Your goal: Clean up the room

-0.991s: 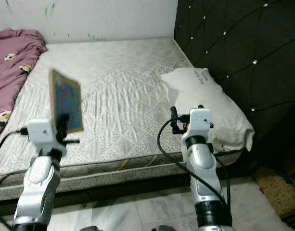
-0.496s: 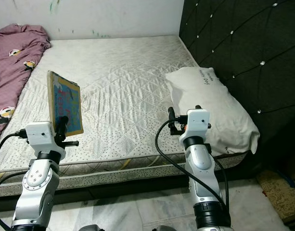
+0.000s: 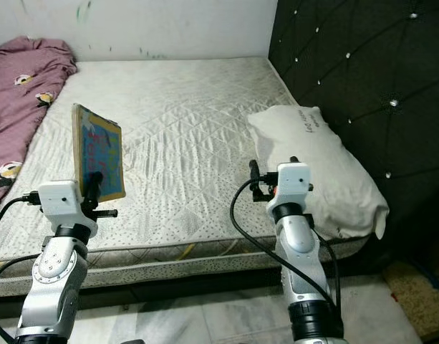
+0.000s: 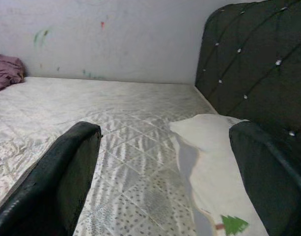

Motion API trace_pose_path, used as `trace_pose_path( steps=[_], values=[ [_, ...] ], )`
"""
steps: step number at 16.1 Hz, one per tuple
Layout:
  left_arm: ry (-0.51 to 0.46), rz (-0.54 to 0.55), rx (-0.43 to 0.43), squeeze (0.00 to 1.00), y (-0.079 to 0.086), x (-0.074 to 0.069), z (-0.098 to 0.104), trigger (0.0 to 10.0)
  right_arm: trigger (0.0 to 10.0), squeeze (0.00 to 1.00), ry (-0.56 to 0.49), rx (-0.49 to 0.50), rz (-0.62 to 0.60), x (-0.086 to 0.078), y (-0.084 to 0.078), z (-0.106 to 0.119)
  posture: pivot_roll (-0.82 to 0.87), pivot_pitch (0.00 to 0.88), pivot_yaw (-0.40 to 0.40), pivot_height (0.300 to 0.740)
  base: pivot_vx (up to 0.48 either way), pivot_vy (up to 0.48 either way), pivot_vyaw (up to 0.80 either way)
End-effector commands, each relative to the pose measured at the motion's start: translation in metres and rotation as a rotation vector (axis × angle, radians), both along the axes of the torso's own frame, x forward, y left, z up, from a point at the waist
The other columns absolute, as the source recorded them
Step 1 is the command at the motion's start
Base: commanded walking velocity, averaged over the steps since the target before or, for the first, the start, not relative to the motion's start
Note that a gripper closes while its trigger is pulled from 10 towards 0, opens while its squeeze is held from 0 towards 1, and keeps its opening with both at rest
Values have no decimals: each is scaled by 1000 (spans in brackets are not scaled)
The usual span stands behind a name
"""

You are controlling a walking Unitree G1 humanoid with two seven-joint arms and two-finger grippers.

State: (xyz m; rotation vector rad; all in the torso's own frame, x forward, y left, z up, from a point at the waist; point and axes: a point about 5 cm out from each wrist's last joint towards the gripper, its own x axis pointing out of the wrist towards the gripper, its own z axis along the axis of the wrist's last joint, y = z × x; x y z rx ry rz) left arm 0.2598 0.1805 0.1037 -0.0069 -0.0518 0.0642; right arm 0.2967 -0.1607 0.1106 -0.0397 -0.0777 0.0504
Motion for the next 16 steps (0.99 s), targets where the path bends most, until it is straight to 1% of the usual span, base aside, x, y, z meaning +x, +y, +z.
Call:
trace_pose_path(
  steps=[1,8,13,14,16],
  values=[
    [-65,-13,6,0,0,3,13,10000,10000,0,-22,-4,8,2,1,7,-11,4,3,740,334,0,0],
    [-72,-24,0,0,-1,5,14,10000,10000,0,-18,16,-2,3,-1,6,-12,4,4,740,342,0,0],
    [-73,-27,3,0,-1,5,14,10000,10000,0,-21,8,-2,3,-1,6,-11,3,5,740,376,0,0],
    [-61,-16,12,0,0,5,13,10000,10000,0,-22,4,0,3,-1,6,-9,2,4,740,266,0,0],
    [-42,11,56,0,0,5,10,10000,10000,0,-26,-11,4,3,-1,7,-5,2,2,740,0,0,0]
  ],
)
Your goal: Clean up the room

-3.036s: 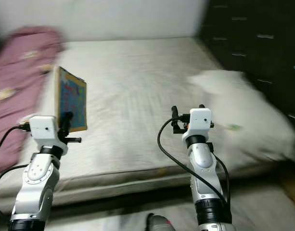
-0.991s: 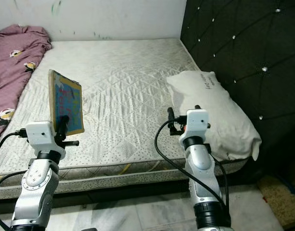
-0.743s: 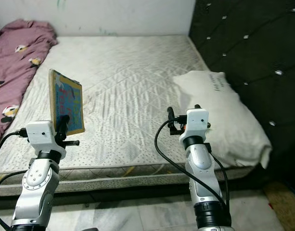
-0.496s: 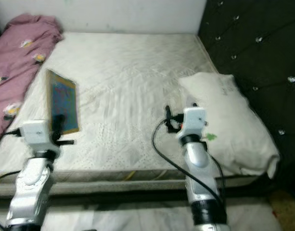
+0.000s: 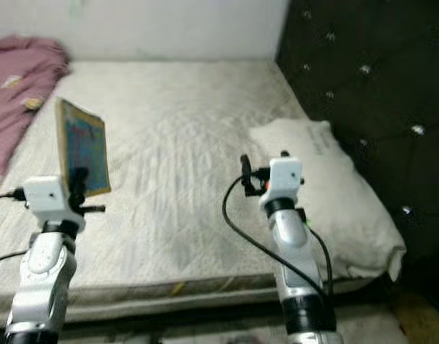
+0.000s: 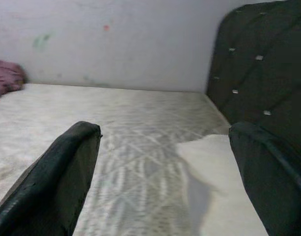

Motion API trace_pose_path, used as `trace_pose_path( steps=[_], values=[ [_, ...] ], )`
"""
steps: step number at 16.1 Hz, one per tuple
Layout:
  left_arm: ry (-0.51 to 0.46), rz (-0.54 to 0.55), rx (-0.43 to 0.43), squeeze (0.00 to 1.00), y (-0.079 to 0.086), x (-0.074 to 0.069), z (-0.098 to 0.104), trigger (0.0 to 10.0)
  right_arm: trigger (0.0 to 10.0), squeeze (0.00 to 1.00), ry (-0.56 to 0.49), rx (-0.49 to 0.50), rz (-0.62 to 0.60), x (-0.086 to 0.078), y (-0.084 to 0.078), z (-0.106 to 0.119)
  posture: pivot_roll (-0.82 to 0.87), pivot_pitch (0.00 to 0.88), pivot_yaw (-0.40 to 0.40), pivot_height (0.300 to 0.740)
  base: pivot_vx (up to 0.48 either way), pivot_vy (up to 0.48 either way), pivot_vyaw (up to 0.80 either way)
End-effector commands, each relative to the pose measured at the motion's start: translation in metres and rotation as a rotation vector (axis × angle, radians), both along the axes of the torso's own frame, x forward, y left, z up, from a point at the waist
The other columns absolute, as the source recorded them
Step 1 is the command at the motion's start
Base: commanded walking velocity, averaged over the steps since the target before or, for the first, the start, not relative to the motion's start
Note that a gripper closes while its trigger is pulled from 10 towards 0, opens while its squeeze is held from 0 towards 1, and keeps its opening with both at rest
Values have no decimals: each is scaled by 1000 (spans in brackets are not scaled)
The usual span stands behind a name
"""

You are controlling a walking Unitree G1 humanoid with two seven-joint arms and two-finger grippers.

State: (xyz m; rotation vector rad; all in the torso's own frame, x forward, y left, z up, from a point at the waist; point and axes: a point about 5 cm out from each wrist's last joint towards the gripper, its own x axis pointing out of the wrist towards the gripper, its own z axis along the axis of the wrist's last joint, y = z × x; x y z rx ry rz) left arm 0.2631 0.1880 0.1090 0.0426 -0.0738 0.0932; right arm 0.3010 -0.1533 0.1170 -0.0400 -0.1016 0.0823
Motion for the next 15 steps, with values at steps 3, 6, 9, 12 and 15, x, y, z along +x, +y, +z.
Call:
trace_pose_path(
  steps=[3,6,9,12,15],
  values=[
    [17,-33,47,0,-10,-2,-3,10000,10000,0,-8,-21,-22,0,-7,0,3,3,-6,740,0,0,415],
    [15,-38,60,0,-11,-2,-2,10000,10000,0,-8,-24,-17,0,-6,1,6,3,-8,740,0,0,679],
    [0,-56,56,0,-12,0,0,10000,10000,0,-10,-31,-21,3,-6,2,20,7,-19,740,0,0,377],
    [0,-57,63,0,-12,-1,1,10000,10000,0,-13,-33,-23,3,-6,3,16,13,-12,740,0,0,0],
    [3,-54,55,0,-12,-1,1,10000,10000,0,-12,-35,-27,3,-7,2,10,16,-9,740,0,0,0]
  ],
)
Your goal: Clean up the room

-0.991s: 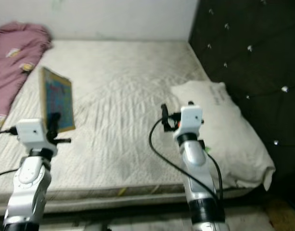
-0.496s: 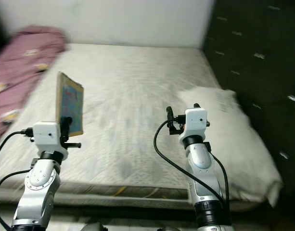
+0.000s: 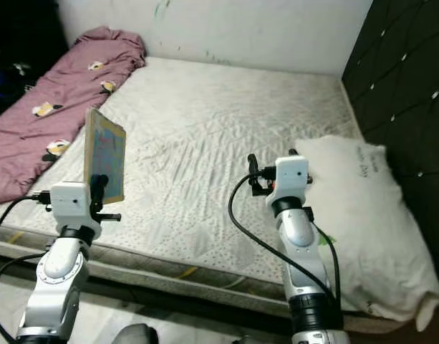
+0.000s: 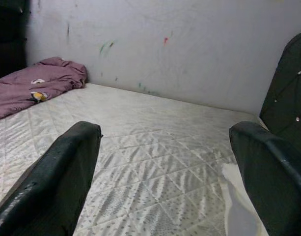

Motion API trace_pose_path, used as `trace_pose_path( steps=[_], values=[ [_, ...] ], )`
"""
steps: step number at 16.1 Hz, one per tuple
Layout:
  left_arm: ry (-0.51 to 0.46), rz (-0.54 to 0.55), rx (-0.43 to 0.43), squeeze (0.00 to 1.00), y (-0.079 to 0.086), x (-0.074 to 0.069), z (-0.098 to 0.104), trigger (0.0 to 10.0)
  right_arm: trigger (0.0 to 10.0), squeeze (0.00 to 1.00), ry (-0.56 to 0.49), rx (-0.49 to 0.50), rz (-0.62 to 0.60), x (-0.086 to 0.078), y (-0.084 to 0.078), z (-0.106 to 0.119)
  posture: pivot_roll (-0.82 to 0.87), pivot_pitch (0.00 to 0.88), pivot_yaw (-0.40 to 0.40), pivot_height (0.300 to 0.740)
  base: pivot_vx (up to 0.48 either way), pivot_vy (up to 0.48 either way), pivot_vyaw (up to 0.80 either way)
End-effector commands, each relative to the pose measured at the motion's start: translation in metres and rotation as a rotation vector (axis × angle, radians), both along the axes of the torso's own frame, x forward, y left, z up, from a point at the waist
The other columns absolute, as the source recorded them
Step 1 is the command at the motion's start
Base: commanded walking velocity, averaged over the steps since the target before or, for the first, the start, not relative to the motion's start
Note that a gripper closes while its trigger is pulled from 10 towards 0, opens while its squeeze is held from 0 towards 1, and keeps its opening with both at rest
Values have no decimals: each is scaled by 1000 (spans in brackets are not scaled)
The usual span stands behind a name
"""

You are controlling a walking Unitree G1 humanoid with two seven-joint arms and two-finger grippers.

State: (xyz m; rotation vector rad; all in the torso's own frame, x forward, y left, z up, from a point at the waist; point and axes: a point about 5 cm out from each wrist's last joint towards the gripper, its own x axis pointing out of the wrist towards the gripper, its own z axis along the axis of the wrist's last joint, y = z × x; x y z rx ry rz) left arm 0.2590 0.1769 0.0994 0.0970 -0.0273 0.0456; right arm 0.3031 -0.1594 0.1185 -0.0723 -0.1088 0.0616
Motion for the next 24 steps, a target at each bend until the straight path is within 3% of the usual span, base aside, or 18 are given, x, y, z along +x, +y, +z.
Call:
trace_pose_path(
  steps=[1,17,21,23,24],
  values=[
    [-46,-11,-4,0,0,3,11,10000,10000,0,-3,-5,-5,1,-1,1,10,16,-9,740,0,0,0],
    [-58,-15,-10,0,-1,4,12,10000,10000,0,5,16,-50,-5,-9,-1,0,17,-13,740,0,-217,0],
    [-148,25,33,0,-3,5,25,10000,10000,0,13,13,-80,-10,-10,-4,2,5,-25,740,0,0,0],
    [-80,-11,-41,0,-2,0,14,10000,10000,0,37,38,-52,-14,-2,-10,-8,0,6,740,0,0,-400],
    [-75,-6,-21,0,-2,-5,10,10000,10000,0,36,40,-50,-16,0,-11,-12,0,20,740,0,0,-800]
  ],
)
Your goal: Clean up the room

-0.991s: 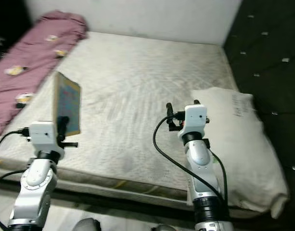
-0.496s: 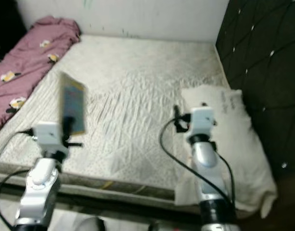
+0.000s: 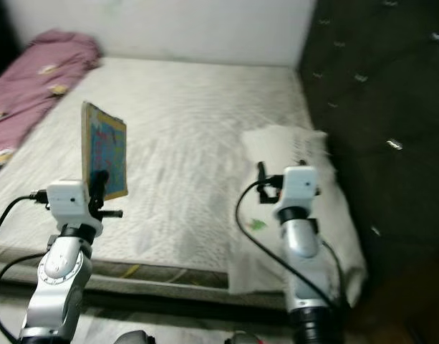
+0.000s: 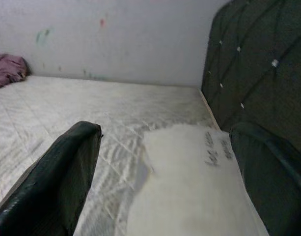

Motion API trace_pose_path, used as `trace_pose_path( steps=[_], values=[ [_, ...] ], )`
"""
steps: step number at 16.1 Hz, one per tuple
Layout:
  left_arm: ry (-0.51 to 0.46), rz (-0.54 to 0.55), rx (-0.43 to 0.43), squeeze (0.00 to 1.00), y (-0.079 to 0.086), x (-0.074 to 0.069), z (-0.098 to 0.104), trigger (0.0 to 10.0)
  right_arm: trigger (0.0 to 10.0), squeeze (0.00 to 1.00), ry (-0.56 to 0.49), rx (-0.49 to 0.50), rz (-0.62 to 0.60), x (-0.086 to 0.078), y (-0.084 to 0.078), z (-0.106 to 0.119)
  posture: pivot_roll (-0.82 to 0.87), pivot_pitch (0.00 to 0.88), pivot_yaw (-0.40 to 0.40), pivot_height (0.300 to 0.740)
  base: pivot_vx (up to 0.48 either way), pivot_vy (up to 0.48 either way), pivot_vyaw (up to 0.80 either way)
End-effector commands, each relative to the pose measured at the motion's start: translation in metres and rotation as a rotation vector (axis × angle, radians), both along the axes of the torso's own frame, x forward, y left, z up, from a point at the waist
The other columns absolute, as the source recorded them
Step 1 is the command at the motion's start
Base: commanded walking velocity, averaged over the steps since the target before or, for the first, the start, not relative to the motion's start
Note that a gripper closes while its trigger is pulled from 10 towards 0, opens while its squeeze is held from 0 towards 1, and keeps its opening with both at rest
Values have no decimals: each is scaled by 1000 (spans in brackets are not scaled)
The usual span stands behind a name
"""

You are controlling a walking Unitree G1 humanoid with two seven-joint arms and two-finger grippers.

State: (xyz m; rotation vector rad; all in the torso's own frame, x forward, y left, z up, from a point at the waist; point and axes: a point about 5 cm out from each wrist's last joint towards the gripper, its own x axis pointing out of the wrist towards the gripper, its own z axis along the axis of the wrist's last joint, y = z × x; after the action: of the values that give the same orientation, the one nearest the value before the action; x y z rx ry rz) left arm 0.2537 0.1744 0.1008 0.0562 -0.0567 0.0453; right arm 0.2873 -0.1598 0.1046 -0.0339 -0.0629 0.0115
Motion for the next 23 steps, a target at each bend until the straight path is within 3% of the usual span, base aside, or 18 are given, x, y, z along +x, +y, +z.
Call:
trace_pose_path(
  steps=[1,8,9,11,13,15,23],
  values=[
    [-5,19,4,0,1,-4,1,10000,10000,0,-14,-4,-9,-2,0,2,-12,0,27,740,0,0,-800],
    [34,-10,-35,0,-4,-15,-6,10000,10000,0,29,7,-23,-10,-4,-7,-5,0,19,740,0,0,-530],
    [29,-15,-44,0,-4,-14,-3,10000,10000,0,40,-65,-40,-8,-5,-7,-1,0,16,740,0,0,0],
    [15,-20,-36,0,-3,-13,1,10000,10000,0,35,-83,-11,-7,-1,-6,4,7,10,740,0,0,0],
    [12,-33,-39,0,-3,-14,3,10000,10000,0,24,11,8,-8,4,-2,5,25,7,740,0,0,0],
    [11,-28,-45,0,-2,-15,5,10000,10000,0,33,-32,-3,-14,2,-4,9,46,2,740,0,0,0],
    [28,-3,-57,0,-1,-18,5,10000,10000,0,59,16,11,-19,0,-5,3,68,-6,740,0,0,0]
  ],
)
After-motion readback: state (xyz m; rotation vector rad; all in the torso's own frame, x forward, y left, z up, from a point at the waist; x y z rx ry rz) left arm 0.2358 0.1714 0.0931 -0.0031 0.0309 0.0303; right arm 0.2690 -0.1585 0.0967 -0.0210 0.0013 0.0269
